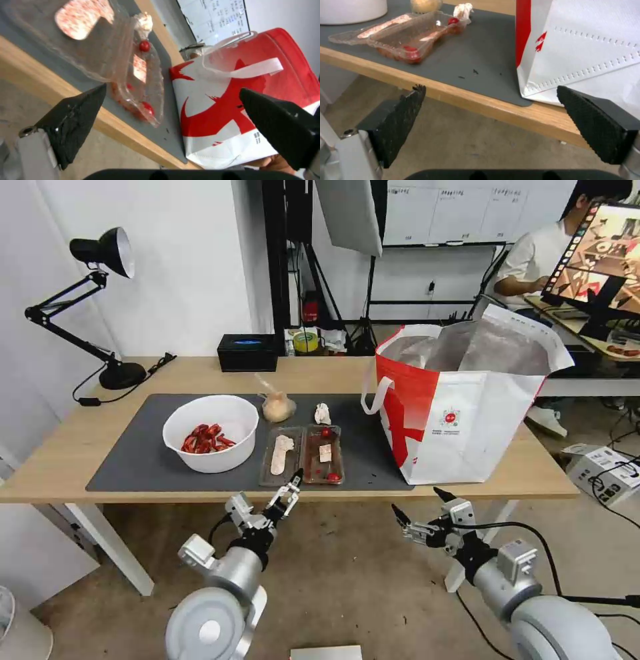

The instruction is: Pick up the trash from the table and place it into the takeout bag.

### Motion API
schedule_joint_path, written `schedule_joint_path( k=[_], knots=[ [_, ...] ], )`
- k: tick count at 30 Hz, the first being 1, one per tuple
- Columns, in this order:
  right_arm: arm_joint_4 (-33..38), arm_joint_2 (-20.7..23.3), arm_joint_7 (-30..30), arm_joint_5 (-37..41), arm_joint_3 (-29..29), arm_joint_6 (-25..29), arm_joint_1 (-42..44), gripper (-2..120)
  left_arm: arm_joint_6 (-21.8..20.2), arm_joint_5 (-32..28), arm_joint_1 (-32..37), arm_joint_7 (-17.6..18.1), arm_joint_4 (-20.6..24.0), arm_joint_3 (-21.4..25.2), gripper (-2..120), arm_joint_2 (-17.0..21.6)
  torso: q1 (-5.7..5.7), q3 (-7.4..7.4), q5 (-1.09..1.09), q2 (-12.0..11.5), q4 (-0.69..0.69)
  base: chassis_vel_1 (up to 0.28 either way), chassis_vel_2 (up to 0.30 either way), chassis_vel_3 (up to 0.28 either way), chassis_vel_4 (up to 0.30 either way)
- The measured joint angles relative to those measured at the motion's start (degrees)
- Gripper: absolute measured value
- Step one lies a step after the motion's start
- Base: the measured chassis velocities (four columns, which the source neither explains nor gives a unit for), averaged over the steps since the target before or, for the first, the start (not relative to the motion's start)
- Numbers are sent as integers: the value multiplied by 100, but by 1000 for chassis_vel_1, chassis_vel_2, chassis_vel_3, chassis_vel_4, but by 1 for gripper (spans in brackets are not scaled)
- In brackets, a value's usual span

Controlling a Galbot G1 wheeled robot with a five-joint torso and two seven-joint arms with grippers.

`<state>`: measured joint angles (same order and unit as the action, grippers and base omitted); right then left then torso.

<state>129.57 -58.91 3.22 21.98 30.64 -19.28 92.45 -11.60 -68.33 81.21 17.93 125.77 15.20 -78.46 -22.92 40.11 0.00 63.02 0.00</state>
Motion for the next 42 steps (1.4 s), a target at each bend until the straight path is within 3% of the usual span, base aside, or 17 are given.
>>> schedule_joint_path(
  k=[15, 42],
  knots=[
    [-46, 6, -4, -18, 7, -3, 14, 100, -179, -199, -529, 543, -335, -257, 100, -157, 0, 0, 0, 0, 0, 0, 0, 0, 0],
    [-99, -179, -12, -141, -48, 9, 41, 100, -159, -377, -717, 716, -606, -173, 100, -194, 0, 0, -1, 0, 0, 0, 0, 0, 0]
  ],
)
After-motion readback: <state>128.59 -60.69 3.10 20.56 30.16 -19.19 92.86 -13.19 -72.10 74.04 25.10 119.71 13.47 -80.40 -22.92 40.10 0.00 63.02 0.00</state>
